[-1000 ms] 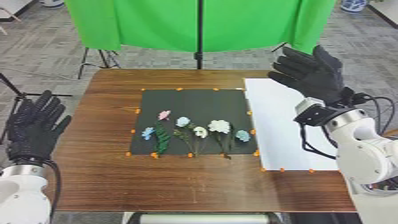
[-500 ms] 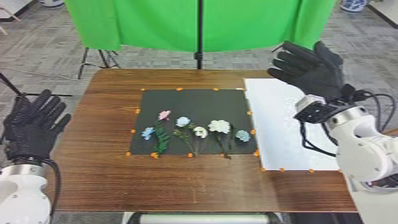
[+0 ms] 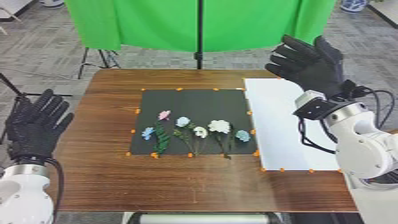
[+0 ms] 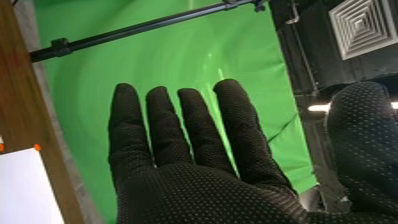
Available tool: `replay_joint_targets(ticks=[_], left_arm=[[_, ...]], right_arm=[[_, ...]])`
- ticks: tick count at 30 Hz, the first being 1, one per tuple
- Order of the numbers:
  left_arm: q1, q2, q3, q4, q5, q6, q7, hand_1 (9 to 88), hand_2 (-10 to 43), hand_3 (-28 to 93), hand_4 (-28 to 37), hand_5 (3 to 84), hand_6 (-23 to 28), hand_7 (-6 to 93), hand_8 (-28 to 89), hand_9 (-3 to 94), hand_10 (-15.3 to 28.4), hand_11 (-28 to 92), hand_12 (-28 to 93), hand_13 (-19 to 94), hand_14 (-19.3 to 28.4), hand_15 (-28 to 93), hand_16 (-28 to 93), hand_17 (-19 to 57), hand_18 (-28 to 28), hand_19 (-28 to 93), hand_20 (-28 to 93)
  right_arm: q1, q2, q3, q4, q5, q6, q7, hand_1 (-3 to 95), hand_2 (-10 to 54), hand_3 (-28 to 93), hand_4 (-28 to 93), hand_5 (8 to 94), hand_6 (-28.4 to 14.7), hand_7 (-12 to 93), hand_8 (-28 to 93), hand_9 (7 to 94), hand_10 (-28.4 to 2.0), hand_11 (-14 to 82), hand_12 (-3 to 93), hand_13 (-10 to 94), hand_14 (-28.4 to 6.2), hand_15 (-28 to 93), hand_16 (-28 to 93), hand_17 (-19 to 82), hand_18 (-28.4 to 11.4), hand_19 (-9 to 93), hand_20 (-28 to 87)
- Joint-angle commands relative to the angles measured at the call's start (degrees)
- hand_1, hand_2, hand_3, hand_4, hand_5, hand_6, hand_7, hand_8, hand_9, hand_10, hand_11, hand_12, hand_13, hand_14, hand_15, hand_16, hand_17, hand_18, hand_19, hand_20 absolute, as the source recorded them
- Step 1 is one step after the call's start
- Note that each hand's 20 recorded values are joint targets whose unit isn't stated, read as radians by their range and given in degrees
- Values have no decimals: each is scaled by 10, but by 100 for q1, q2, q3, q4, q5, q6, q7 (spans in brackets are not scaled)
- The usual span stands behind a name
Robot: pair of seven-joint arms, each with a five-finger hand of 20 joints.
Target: Arrange flowers
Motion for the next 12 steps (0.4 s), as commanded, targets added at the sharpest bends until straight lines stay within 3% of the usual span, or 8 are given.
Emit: replay_joint_targets(ticks=[1,12], left_arm=[[42,-73,102,45,-68,-72,8,237,123,726,-283,406,74,92,-78,317,138,174,77,210,115,194,-67,-60,118,239,90],[0,-22,160,40,-156,-71,107,239,121,728,-283,412,75,97,-80,321,139,178,79,213,115,197,-69,-60,120,243,91]], right_arm=[[-13,-21,11,-7,44,24,8,154,70,742,-227,419,-55,89,-89,370,-132,34,115,289,-143,98,175,136,-179,253,197],[28,-53,-32,2,65,-75,29,155,69,743,-227,425,-54,93,-90,376,-132,35,117,292,-143,98,177,136,-179,252,197]])
